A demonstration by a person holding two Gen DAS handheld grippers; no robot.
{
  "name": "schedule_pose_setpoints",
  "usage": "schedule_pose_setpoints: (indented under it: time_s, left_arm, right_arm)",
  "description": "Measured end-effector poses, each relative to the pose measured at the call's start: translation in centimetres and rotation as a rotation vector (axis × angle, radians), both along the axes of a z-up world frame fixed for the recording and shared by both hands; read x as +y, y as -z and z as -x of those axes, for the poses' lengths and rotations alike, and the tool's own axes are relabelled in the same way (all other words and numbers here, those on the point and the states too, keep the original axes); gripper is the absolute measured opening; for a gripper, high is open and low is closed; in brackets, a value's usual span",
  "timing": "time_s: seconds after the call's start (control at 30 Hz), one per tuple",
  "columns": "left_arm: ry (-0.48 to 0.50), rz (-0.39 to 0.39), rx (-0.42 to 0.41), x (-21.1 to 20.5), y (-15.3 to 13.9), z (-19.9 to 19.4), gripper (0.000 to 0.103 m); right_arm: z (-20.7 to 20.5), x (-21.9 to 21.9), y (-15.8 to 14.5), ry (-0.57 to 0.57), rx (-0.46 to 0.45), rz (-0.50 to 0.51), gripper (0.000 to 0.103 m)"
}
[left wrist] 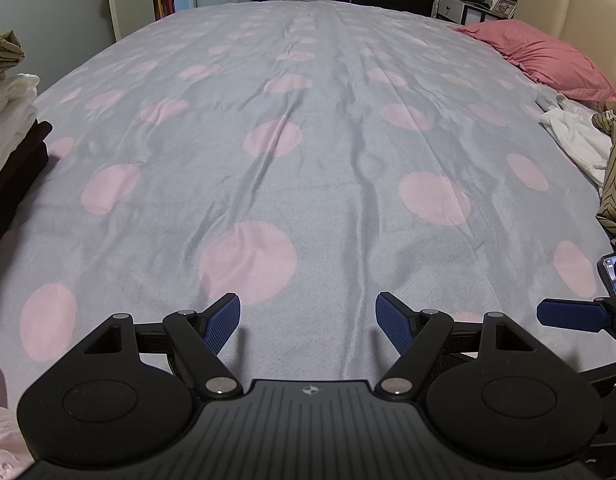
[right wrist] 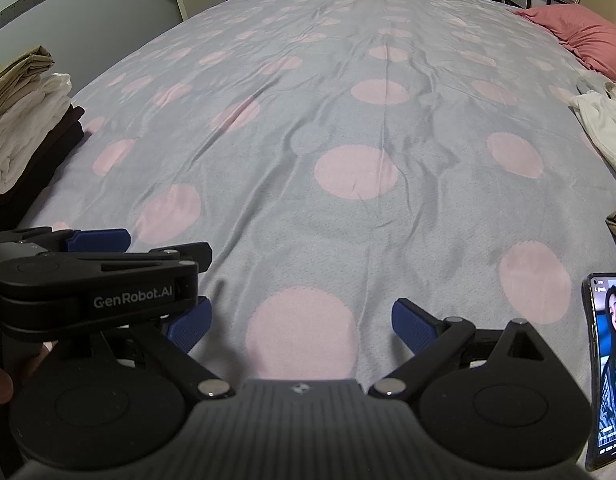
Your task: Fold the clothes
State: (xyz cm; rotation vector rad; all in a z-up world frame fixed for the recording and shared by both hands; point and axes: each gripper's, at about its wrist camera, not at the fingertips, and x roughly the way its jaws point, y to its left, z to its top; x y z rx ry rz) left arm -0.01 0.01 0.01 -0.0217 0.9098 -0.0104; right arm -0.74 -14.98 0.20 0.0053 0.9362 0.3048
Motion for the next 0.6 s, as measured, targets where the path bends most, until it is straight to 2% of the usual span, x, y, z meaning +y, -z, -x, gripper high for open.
schedule_pose_setpoints:
  time_s: [0.6]
  left_arm:
    - [-0.013, -0.01, -0.008, 0.16, -0.05, 0.14, 0.073]
  right_arm:
    - [-0.22, -0.3, -0.01, 0.01, 0.001, 0.022, 0.098]
